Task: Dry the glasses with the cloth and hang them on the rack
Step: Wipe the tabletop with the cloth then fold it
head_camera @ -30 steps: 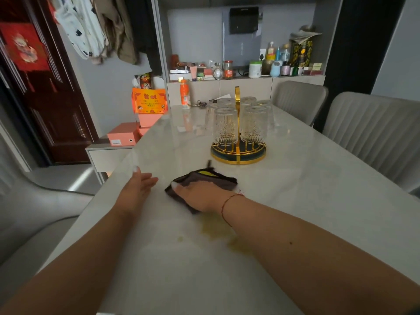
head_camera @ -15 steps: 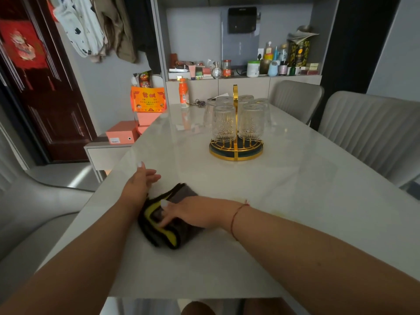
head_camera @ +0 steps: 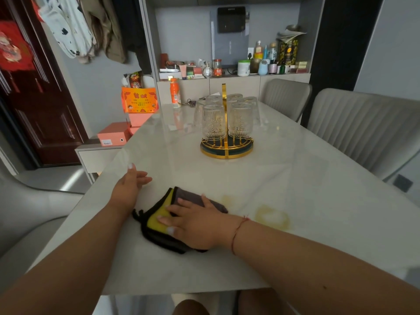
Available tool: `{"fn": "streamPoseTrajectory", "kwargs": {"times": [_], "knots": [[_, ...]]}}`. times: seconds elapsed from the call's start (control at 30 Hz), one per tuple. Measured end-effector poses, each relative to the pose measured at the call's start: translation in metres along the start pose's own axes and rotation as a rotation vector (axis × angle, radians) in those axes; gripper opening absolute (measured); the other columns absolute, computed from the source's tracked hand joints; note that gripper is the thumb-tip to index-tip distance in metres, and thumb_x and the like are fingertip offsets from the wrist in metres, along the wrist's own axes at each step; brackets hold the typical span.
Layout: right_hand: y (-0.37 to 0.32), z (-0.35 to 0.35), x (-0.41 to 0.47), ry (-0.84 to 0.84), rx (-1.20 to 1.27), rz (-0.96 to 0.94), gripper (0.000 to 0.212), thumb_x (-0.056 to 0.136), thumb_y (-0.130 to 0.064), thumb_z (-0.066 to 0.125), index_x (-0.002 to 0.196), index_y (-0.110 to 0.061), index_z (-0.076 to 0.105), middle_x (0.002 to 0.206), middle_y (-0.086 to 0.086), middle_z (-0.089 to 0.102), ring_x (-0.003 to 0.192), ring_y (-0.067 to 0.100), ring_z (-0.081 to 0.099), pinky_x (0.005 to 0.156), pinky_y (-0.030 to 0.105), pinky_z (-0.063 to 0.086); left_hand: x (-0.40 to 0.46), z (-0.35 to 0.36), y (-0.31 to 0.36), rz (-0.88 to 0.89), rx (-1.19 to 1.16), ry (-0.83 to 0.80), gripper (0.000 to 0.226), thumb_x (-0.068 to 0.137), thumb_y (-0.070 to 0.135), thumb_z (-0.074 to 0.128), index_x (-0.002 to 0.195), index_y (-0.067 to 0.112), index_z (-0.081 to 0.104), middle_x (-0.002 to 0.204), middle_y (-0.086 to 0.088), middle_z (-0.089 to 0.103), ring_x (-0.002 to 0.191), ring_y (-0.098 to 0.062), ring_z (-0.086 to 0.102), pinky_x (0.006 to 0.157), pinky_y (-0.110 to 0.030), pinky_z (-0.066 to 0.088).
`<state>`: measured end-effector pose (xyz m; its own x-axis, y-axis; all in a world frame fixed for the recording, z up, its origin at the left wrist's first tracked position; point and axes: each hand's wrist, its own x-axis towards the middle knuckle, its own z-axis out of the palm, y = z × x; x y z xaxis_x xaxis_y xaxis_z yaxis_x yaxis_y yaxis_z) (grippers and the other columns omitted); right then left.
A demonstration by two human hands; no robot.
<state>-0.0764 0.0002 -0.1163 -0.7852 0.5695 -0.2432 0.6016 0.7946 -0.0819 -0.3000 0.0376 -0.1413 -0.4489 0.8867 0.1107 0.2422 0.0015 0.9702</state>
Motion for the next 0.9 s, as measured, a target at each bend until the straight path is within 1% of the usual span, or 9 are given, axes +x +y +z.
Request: {"fn": "streamPoseTrajectory", "kwargs": {"times": [0.2,0.3,0.4,0.47,0.57,0.63,0.73,0.8,0.9], "knots": [[0.042,-0.005,-0.019,-0.008,0.038,0.227,0.050,0.103,-0.037,0.015,0.152,-0.039,0.002,0.162,-0.010,-0.008,0.148,0.019,-0.013,0.110,0.066,-0.013,-0.009,0.008,0.004,0.026,0.110,0.058,0.066,0.101,0.058,0.020,0.109,0.011,0.066,0.108,-0.006,0.071,0.112,-0.024,0.057,0.102,-0.037,0.038],[0.067,-0.007,-0.033,-0.012,0.063,0.324,0.050,0.104,-0.034,0.016,0.152,-0.037,0.003,0.162,-0.008,-0.007,0.149,0.021,-0.010,0.112,0.066,-0.007,-0.018,0.024,0.012,0.053,0.138,0.081,0.065,0.102,0.055,0.023,0.110,0.006,0.065,0.105,-0.006,0.070,0.106,-0.023,0.057,0.092,-0.033,0.037],[0.084,-0.012,-0.042,-0.040,0.039,0.360,0.050,0.103,-0.036,0.016,0.152,-0.033,0.006,0.162,-0.005,-0.005,0.149,0.026,-0.006,0.111,0.068,0.001,-0.030,0.045,0.018,0.152,0.180,0.077,0.058,0.104,0.047,0.026,0.107,0.005,0.066,0.101,-0.006,0.068,0.100,-0.019,0.056,0.088,-0.030,0.035],[0.088,-0.018,-0.044,-0.067,0.090,0.431,0.051,0.102,-0.038,0.019,0.152,-0.035,0.008,0.162,-0.007,-0.002,0.149,0.025,-0.004,0.110,0.070,0.001,-0.035,0.057,0.022,0.174,0.188,0.062,0.055,0.105,0.045,0.027,0.104,0.006,0.066,0.100,-0.006,0.068,0.099,-0.019,0.057,0.087,-0.030,0.036],[0.084,-0.031,-0.044,-0.118,0.104,0.599,0.052,0.099,-0.036,0.025,0.151,-0.032,0.022,0.160,0.001,0.017,0.147,0.032,0.011,0.111,0.063,0.005,-0.039,0.064,0.021,0.147,0.159,0.060,0.054,0.104,0.046,0.027,0.100,0.008,0.066,0.100,-0.007,0.069,0.099,-0.021,0.058,0.091,-0.032,0.039],[0.080,-0.038,-0.042,-0.004,0.042,0.648,0.047,0.097,-0.035,0.028,0.140,-0.022,0.042,0.145,0.009,0.043,0.135,0.033,0.034,0.110,0.053,0.015,-0.039,0.065,0.017,0.161,0.133,0.096,0.054,0.105,0.045,0.028,0.098,0.007,0.067,0.097,-0.008,0.070,0.097,-0.021,0.059,0.089,-0.031,0.039],[0.065,-0.033,-0.038,0.222,0.028,0.654,0.054,0.096,-0.049,0.027,0.129,-0.013,0.052,0.131,0.012,0.053,0.122,0.032,0.047,0.102,0.046,0.030,-0.039,0.065,0.015,0.145,0.088,0.117,0.058,0.104,0.048,0.030,0.102,0.004,0.068,0.096,-0.007,0.071,0.096,-0.020,0.060,0.086,-0.031,0.038],[0.049,-0.027,-0.033,0.200,0.076,0.569,0.062,0.095,-0.057,0.026,0.124,-0.010,0.056,0.126,0.014,0.057,0.117,0.034,0.051,0.097,0.044,0.037,-0.037,0.064,0.014,0.121,0.056,0.120,0.059,0.103,0.049,0.030,0.103,0.004,0.068,0.095,-0.008,0.071,0.095,-0.021,0.060,0.085,-0.032,0.039],[0.025,-0.028,-0.030,0.172,0.087,0.390,0.061,0.097,-0.055,0.021,0.112,-0.009,0.058,0.109,0.012,0.061,0.109,0.034,0.054,0.093,0.047,0.033,-0.032,0.060,0.011,0.112,0.022,0.123,0.060,0.103,0.050,0.030,0.100,0.003,0.068,0.091,-0.009,0.072,0.098,-0.026,0.063,0.091,-0.037,0.043]]}}
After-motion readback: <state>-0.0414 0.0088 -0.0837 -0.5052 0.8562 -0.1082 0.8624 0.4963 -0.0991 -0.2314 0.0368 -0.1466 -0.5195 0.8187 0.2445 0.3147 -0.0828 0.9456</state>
